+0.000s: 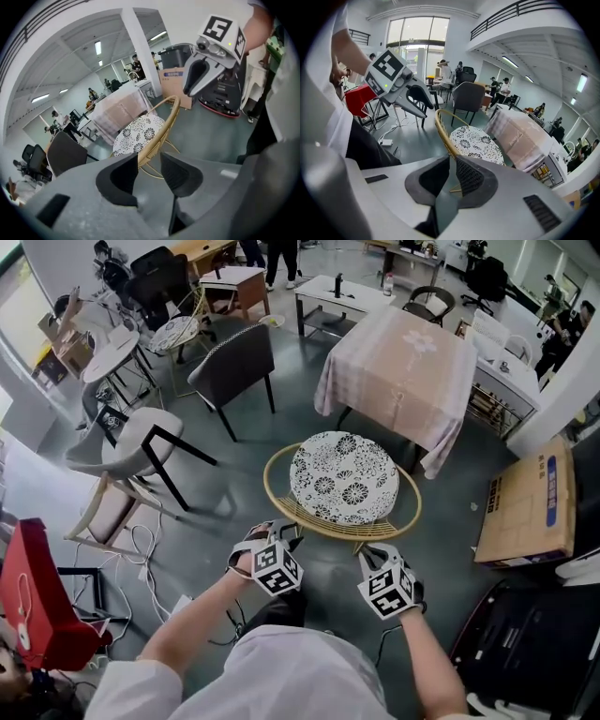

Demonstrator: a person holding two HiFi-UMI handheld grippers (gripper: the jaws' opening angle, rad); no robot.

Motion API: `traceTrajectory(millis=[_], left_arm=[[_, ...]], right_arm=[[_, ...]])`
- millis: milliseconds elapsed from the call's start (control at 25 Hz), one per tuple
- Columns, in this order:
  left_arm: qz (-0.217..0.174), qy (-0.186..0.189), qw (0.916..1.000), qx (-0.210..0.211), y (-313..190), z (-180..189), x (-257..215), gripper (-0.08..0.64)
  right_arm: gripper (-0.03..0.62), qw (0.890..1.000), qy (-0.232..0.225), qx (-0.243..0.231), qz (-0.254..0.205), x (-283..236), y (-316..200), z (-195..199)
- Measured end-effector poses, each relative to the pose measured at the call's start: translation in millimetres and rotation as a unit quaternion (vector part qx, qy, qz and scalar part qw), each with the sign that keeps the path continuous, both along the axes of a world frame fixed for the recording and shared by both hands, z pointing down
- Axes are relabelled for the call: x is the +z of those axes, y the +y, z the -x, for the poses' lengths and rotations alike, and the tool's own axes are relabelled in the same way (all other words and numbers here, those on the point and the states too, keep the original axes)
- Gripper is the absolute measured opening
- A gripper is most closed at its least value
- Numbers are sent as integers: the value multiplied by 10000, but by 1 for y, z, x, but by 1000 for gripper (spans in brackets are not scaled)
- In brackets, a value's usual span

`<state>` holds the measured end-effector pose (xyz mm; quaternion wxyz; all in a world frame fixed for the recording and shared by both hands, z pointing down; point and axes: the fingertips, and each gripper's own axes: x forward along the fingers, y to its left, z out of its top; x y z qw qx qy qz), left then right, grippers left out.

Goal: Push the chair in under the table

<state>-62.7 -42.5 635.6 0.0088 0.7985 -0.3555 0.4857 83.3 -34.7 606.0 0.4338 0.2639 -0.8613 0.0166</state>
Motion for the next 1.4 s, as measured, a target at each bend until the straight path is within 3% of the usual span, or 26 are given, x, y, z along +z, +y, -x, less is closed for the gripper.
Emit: traceTrajectory(millis=[120,240,360,640,880,1400], left_arm=[[36,-338,9990,298,-8,12,9,146],[45,-637,9963,576,-15,21,16,147],[75,-869,9928,817,-19,25,25,147],[-3,-1112,9863,1217,-32,28,35,147],[54,-1173,9823,1461,-38,25,45,143],[296,-937,9799,1737,-45,27,42,121]], right_arm=[[12,9993,296,-229,-54,7,-5,-1],[78,9971,631,-418,-63,14,-10,-3],[86,9920,1024,-720,-169,24,-13,-4],[87,9748,1810,-1233,-427,43,-25,-3],[86,9720,1959,-1236,-399,54,-32,1],[86,9775,1992,-691,-51,52,-40,2]])
